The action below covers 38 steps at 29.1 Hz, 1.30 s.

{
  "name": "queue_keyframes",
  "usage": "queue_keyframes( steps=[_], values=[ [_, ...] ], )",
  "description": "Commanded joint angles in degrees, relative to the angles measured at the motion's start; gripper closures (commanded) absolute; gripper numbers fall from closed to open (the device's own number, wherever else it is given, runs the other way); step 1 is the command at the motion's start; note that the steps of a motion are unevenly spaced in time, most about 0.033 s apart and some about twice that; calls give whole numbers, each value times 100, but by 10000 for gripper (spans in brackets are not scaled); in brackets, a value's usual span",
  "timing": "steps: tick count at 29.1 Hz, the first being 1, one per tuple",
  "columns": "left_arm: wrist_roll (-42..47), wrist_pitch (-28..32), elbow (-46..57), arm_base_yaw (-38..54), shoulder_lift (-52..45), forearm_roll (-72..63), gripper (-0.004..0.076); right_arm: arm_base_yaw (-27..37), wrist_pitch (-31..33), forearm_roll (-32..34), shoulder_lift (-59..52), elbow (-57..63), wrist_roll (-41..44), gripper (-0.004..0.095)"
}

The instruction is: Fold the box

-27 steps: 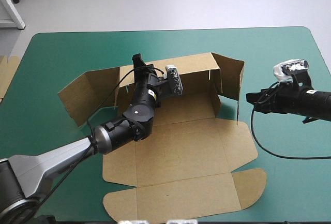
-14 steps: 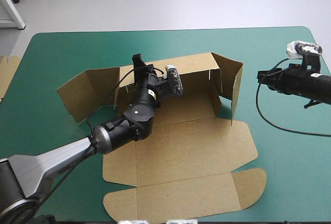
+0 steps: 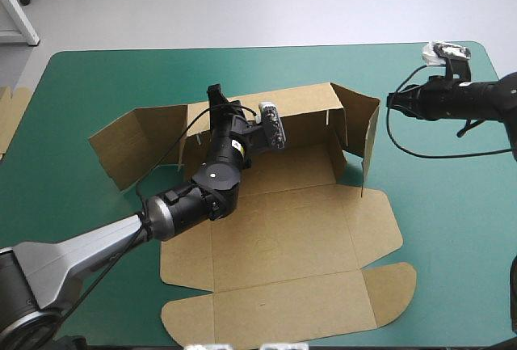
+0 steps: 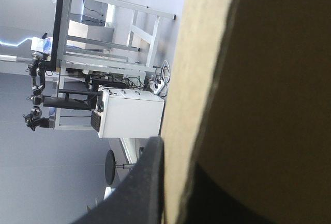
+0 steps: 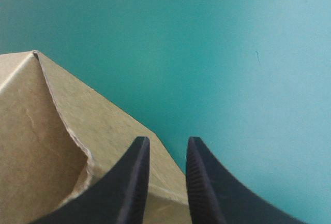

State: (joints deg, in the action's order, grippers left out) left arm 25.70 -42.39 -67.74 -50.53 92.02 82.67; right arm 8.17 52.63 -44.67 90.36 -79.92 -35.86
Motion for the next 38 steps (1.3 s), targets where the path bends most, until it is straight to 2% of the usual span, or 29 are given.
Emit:
queue_keyframes(
  steps=[1, 6, 11, 15, 20, 22, 29, 31, 38],
  values=[
    [88, -65, -202, -36, -244, 295, 734, -230, -169, -127, -62, -406, -10, 669],
    [88, -43, -202, -36, -244, 295, 734, -504, 50, 52, -30, -487, -73, 669],
    [88, -33, -202, -36, -244, 295, 734, -550, 901, 158, -58, -487, -206, 669],
    [88, 13, -202, -36, -244, 295, 734, -550, 1202, 474, -237, -487, -310, 669],
    [88, 98, -202, -36, -244, 295, 734, -633, 1442, 316, -323, -476, -833, 665],
    [88, 98, -202, -36, -244, 295, 734, -756, 1442, 353, -308, -476, -967, 630],
    [88, 98, -202, -36, -244, 274, 734, -1222, 1421, 450, -252, -476, -1228, 363],
    [88, 108, -202, -36, -244, 274, 734, -1238, 1396, 464, -246, -476, -1228, 336],
    [35, 110, -202, -36, -244, 298, 734, -1283, 1182, 355, -246, -476, -1056, 335]
  ],
)
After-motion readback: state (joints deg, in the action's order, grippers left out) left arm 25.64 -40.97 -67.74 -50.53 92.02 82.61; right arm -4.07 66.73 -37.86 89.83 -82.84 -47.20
